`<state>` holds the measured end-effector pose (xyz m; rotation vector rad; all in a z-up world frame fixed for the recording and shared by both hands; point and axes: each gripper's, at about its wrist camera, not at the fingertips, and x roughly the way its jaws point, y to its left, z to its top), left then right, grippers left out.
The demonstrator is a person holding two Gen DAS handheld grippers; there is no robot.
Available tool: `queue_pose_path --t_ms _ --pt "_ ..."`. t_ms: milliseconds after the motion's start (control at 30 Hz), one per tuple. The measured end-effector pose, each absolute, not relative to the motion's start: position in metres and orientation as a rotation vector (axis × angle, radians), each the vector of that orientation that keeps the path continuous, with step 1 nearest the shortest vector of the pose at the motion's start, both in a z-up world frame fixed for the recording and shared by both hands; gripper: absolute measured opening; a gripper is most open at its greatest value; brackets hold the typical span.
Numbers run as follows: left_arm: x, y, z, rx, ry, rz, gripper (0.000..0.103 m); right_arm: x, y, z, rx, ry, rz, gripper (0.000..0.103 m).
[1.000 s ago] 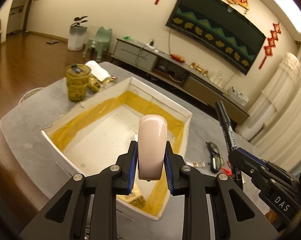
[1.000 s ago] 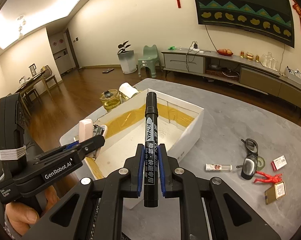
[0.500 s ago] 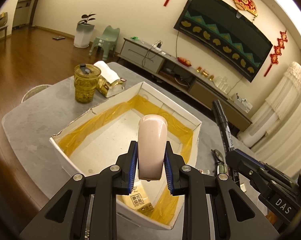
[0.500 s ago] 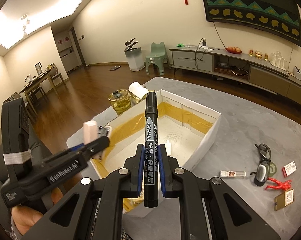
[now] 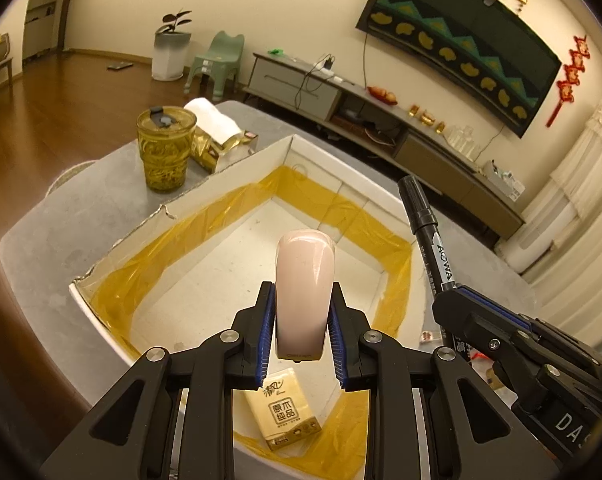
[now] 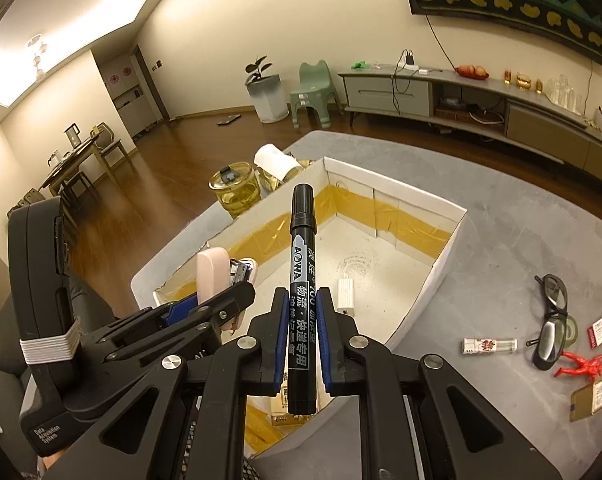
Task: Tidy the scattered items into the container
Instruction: 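Carry the stapler in the left gripper and marker in the right over the box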
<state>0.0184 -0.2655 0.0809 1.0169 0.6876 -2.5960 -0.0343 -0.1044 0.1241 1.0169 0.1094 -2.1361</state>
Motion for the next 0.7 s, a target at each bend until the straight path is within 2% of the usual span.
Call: queue_pose_path --t_ms 700 --pt "0.000 -0.278 0.061 1.068 0.714 -2.565 0.026 -0.070 -0.127 0.100 1.110 0.071 -2.123 0.015"
